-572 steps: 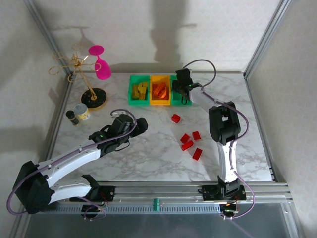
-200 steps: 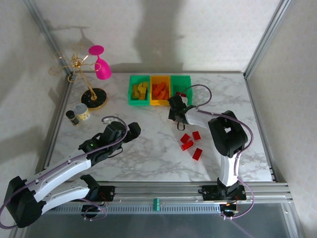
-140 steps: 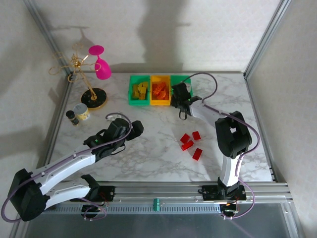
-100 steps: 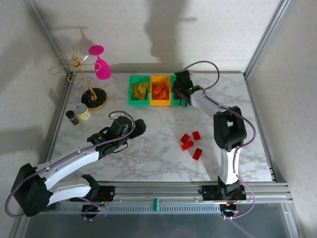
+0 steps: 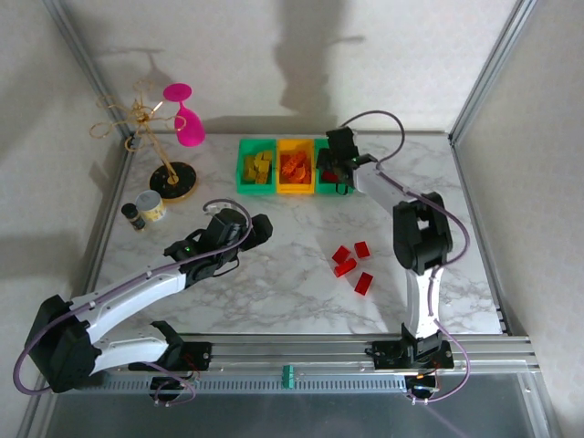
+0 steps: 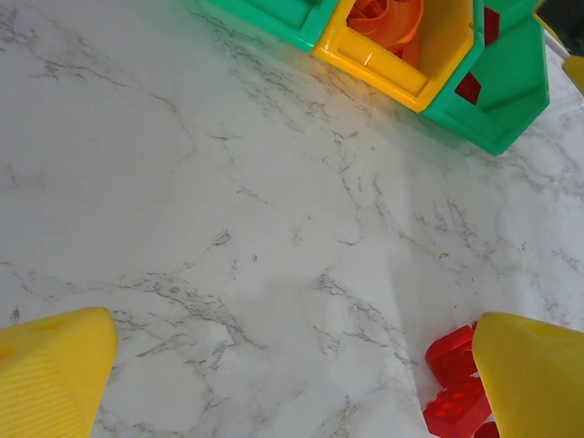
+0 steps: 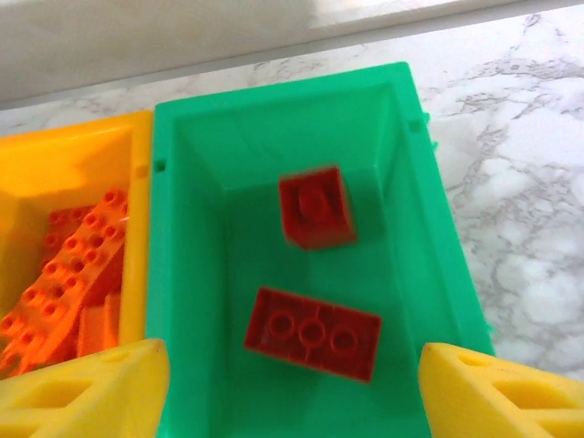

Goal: Sort the legos into containers by color
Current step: Place the lego in the container, then pick up the lego from the center of the table.

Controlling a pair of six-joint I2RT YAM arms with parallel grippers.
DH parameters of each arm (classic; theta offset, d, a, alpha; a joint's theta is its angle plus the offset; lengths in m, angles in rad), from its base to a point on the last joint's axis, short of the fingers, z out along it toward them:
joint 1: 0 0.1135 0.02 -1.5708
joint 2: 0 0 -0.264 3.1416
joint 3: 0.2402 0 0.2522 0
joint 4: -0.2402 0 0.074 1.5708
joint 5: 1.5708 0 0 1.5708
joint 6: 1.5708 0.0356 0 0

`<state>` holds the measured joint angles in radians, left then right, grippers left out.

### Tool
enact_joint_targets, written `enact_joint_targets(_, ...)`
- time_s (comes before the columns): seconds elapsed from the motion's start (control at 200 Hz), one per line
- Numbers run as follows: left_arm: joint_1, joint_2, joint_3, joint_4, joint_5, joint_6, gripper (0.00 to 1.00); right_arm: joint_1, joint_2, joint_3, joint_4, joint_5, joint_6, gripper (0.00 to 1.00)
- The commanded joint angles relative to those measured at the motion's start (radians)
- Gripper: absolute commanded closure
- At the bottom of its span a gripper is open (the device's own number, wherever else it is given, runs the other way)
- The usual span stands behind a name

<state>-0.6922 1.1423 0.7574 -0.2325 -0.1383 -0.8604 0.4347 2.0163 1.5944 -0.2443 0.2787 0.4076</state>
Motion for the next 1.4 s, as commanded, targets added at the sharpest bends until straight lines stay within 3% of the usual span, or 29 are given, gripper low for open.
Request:
enact_joint_targets(0.0,-0.009,-0.049,0.005,-0.006,0.022,0.006,0.00,0.032,-0.166,-0.141,0.016,-0.029,0.019,0.25)
enact_joint_targets(0.255,-0.031,-0.148,-0.059,-0.051,0.067,0.006,0.00,0.124,-0.397,-0.464,-0.118,-0.051,0.087,0.20)
enact_joint_targets(0.481,-0.079,-0.216,-0.144,-0.048,0.075,-0.034,0.00,0.224,-0.548,-0.663,-0.245,0.064,0.256,0.20)
enact_joint_targets(0.581,-0.101,-0.231,-0.173,-0.030,0.068,-0.055,0.00,0.251,-0.590,-0.728,-0.219,0.067,0.311,0.21)
enact_joint_targets(0.726,-0.112,-0.224,-0.181,-0.021,0.066,-0.061,0.00,0.255,-0.548,-0.755,-0.199,0.079,0.336,0.29)
enact_joint_targets(0.971,-0.121,-0.209,-0.169,-0.032,0.054,-0.054,0.00,0.308,-0.459,-0.730,-0.178,0.103,0.347,0.30)
enact_joint_targets(1.397,-0.122,-0.225,-0.166,-0.059,0.033,-0.055,0.00,0.342,-0.294,-0.625,-0.154,0.140,0.312,0.41)
